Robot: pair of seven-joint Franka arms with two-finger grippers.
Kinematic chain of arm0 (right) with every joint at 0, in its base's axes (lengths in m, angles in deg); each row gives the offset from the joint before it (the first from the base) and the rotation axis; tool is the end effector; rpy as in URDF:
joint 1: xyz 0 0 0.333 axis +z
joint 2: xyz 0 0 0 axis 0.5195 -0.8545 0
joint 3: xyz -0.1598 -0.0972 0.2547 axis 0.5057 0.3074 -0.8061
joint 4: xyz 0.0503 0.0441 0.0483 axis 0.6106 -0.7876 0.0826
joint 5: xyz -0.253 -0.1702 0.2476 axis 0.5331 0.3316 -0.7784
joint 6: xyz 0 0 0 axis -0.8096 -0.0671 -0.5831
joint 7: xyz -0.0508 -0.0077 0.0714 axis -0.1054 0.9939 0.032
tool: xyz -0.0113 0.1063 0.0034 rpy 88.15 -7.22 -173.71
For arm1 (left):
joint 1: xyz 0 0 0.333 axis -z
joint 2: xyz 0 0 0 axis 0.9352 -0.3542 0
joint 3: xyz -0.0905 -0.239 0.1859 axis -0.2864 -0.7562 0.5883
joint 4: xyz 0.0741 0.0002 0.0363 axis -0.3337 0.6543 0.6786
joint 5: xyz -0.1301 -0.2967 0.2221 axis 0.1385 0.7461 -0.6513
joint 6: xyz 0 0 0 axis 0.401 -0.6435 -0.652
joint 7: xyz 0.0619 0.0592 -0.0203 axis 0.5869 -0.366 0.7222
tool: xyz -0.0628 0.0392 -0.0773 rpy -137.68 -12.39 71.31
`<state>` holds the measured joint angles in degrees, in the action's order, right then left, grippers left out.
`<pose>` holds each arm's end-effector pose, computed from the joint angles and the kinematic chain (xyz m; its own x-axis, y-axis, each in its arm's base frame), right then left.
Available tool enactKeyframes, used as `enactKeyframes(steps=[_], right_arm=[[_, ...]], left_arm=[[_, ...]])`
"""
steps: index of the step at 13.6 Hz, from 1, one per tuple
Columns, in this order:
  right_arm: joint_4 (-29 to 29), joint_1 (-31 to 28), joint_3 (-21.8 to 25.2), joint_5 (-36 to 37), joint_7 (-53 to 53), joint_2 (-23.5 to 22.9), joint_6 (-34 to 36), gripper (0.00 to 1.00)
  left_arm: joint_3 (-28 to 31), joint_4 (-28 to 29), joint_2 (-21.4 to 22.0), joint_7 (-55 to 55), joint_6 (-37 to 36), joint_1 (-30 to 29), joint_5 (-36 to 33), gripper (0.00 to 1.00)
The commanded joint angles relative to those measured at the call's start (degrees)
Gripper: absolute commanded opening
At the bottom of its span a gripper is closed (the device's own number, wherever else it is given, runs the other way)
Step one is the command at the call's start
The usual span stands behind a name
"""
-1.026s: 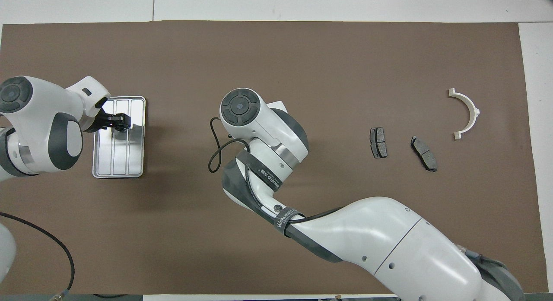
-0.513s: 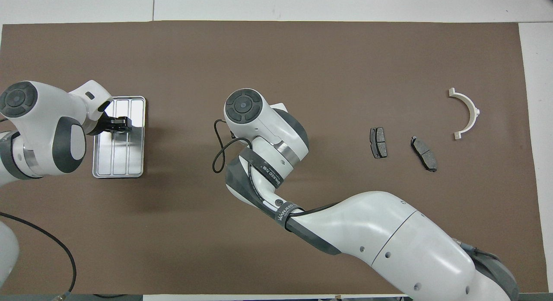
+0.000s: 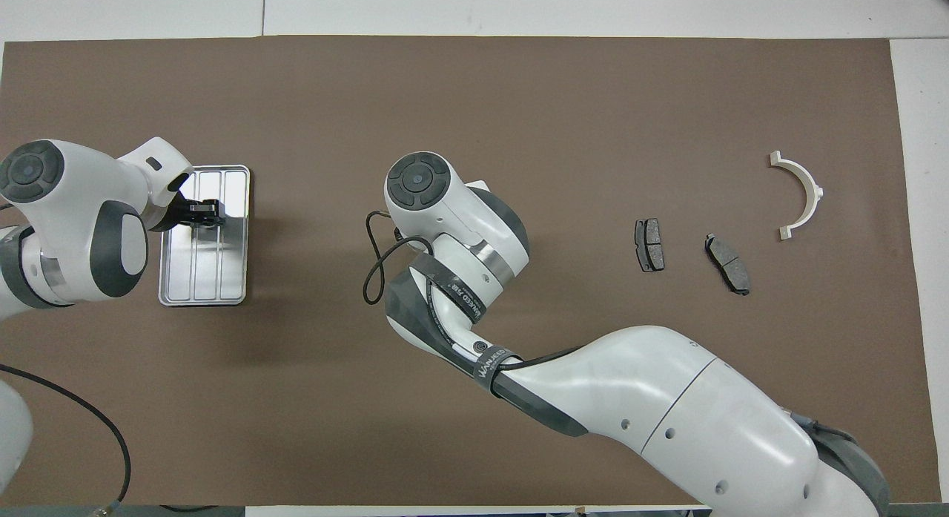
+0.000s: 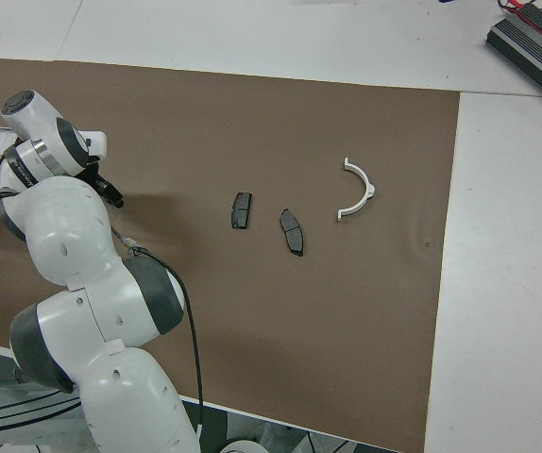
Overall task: Place bearing gear from tray to pile
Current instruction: 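Grasp the second black gear in the tray with the left gripper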
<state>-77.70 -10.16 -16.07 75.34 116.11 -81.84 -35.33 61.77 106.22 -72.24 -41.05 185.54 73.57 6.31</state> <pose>0.5717 0.4517 0.2825 0.9114 -0.3992 -0.1000 -0.3938 -0.9165 0.0701 0.6060 0.0023 0.3001 0.9978 -0.0324 0.0583 -0.0323 -0.9995 -0.0026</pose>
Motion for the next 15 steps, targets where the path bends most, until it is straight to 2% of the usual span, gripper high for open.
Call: enactKeyframes(steps=[1, 4, 5, 6, 8, 11, 15], right_arm=[[0.89, -1.10, -1.30, -0.95, -1.61, -0.67, 0.82, 0.95], [0.89, -1.10, -1.30, -0.86, -3.00, -0.85, 0.64, 0.92], [0.89, -1.27, -1.22, -0.77, -4.06, -1.02, 0.56, 0.89], [0.89, -1.27, -1.22, -0.86, -4.68, -1.11, 0.21, 0.87], [0.89, -1.54, -1.22, -0.60, -5.21, -1.55, 0.03, 0.84], [0.98, -1.80, -1.30, -0.86, -6.70, -1.73, 0.03, 0.74], [0.89, -1.80, -1.22, -0.51, -7.14, -2.08, -0.06, 0.63]], left_arm=[[-0.23, 1.17, 0.17, 0.39, 1.95, -0.35, -0.18, 0.55], [-0.23, 1.17, -0.09, 0.40, 2.39, -0.35, -0.18, 0.55], [-0.23, 1.17, -0.09, 0.40, 2.39, -0.35, -0.18, 0.51], [-0.31, 1.17, -0.09, 0.40, 2.39, -0.35, -0.18, 0.42], [-0.31, 1.26, -0.09, 0.40, 2.13, -0.35, -0.18, 0.31], [-0.31, 0.74, -0.01, 0.40, 0.38, -0.35, -0.18, 0.07], [-0.23, -6.02, 1.48, 0.40, -11.91, -0.44, 0.17, 0.06]])
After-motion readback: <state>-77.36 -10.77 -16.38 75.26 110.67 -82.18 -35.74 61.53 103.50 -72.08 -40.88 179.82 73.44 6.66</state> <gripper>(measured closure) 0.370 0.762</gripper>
